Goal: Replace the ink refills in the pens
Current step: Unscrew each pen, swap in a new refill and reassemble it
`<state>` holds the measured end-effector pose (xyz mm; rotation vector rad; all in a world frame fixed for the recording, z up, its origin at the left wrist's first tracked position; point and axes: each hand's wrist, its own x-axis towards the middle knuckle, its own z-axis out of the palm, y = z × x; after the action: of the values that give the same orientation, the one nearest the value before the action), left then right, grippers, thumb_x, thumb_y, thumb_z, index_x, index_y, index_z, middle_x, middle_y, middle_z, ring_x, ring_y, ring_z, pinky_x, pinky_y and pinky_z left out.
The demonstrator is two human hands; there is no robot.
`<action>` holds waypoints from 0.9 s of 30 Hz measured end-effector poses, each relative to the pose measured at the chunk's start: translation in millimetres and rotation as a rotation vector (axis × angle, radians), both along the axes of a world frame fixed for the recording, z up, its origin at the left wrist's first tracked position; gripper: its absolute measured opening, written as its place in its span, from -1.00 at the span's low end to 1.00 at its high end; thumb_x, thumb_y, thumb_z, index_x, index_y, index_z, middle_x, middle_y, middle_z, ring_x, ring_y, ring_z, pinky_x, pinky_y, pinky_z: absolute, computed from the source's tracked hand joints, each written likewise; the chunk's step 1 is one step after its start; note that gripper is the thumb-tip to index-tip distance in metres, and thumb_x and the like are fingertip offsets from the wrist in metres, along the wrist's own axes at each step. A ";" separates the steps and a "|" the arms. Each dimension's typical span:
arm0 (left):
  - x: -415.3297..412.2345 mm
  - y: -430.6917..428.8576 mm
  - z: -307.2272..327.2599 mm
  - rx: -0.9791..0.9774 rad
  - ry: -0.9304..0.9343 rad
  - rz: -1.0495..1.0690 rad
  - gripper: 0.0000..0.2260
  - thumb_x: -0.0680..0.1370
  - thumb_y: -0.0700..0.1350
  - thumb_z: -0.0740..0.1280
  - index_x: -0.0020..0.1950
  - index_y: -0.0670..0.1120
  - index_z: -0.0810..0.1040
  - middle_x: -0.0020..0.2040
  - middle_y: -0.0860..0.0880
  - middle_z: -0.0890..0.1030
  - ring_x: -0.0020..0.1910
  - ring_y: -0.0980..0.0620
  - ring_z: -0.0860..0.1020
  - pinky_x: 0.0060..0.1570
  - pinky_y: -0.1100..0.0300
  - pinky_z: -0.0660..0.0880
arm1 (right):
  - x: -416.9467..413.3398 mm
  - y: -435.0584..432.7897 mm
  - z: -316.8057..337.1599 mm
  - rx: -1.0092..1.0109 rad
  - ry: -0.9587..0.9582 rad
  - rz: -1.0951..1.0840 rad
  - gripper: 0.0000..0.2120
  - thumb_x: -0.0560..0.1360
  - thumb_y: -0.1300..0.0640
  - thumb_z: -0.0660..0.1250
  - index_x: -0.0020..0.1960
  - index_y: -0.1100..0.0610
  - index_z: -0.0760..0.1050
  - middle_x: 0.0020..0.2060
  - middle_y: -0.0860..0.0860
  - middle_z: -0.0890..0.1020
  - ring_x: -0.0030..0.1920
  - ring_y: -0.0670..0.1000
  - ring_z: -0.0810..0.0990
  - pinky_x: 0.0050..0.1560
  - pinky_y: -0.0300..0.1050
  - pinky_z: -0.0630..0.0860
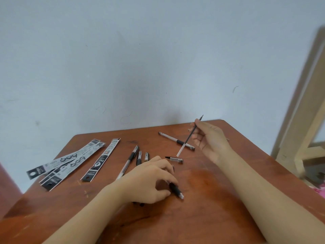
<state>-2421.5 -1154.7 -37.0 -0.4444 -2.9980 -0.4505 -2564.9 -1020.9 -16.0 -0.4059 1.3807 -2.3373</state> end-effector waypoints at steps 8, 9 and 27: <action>-4.8 -0.7 -6.3 -0.040 0.027 -0.019 -0.83 0.48 0.06 0.30 0.03 0.08 0.58 0.10 0.14 0.49 0.16 0.21 0.28 0.22 0.12 0.26 | -2.1 0.2 -1.7 0.026 0.002 -0.051 -0.78 0.54 0.20 0.23 -0.27 0.19 0.49 -0.59 -0.05 0.56 -0.62 -0.18 0.44 -0.56 -0.39 0.38; -4.6 -0.4 -7.3 -0.016 0.058 -0.032 -0.82 0.48 0.08 0.28 0.01 0.07 0.57 0.07 0.14 0.50 0.14 0.21 0.30 0.20 0.11 0.29 | -2.5 0.6 -1.5 0.022 -0.003 -0.053 -0.78 0.54 0.20 0.23 -0.27 0.19 0.49 -0.59 -0.05 0.56 -0.62 -0.18 0.44 -0.56 -0.39 0.39; 0.0 -18.7 5.3 0.308 0.542 0.431 -0.59 0.56 -0.26 0.16 0.22 0.22 0.22 -0.10 0.01 0.54 -0.24 0.15 0.47 -0.12 0.47 0.34 | 6.9 4.2 11.4 -0.176 -0.014 0.056 -0.78 0.60 0.16 0.08 -0.19 0.13 0.38 -0.46 0.08 0.66 -0.42 -0.02 0.66 -0.46 -0.32 0.52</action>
<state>-2421.5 -1173.4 -31.7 0.0989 -2.3517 -0.6142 -2558.0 -1016.7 -4.5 -0.4719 1.1459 -2.4191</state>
